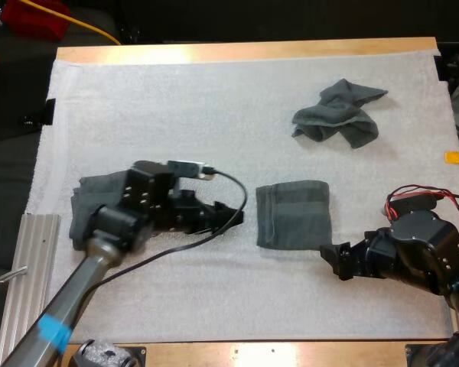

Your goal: Pick towel from pile, fold and stack

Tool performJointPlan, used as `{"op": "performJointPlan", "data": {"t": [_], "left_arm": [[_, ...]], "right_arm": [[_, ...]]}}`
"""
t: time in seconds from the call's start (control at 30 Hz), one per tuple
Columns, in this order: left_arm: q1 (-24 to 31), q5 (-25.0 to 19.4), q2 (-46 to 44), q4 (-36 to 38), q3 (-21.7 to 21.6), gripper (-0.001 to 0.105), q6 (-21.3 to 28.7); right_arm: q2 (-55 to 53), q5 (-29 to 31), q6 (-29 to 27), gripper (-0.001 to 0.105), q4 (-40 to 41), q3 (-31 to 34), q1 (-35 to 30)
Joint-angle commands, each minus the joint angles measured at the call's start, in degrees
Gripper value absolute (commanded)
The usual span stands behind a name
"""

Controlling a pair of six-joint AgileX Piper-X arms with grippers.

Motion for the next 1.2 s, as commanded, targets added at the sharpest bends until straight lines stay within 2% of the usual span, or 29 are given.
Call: {"op": "performJointPlan", "data": {"t": [0.0,0.27,0.53,0.8,0.97,1.17], "left_arm": [[-1.01,0.16,1.5,-2.64,0.04,0.071,-1.81],[-2.49,-0.42,13.73,-10.83,0.04,0.071,-6.32],[-2.49,1.45,22.46,-16.31,0.04,0.071,-9.34],[-2.49,6.23,27.95,-19.65,0.02,0.071,-12.07],[-2.49,6.49,28.91,-19.69,-0.6,0.071,-12.62],[-2.49,6.49,28.86,-19.86,-1.91,0.071,-15.64]], "right_arm": [[-0.4,0.59,-0.8,0.084,-0.28,-0.41,0.12],[-0.4,0.59,-0.8,0.084,-0.28,-0.41,0.12],[-0.4,0.59,-0.8,0.084,-0.28,-0.41,0.12],[-0.4,0.73,-0.8,0.084,-0.28,-0.41,0.12],[-0.4,0.74,-0.8,0.084,-0.28,-0.41,0.12],[-0.4,0.74,-0.8,0.084,-0.28,-0.41,0.12]]}}
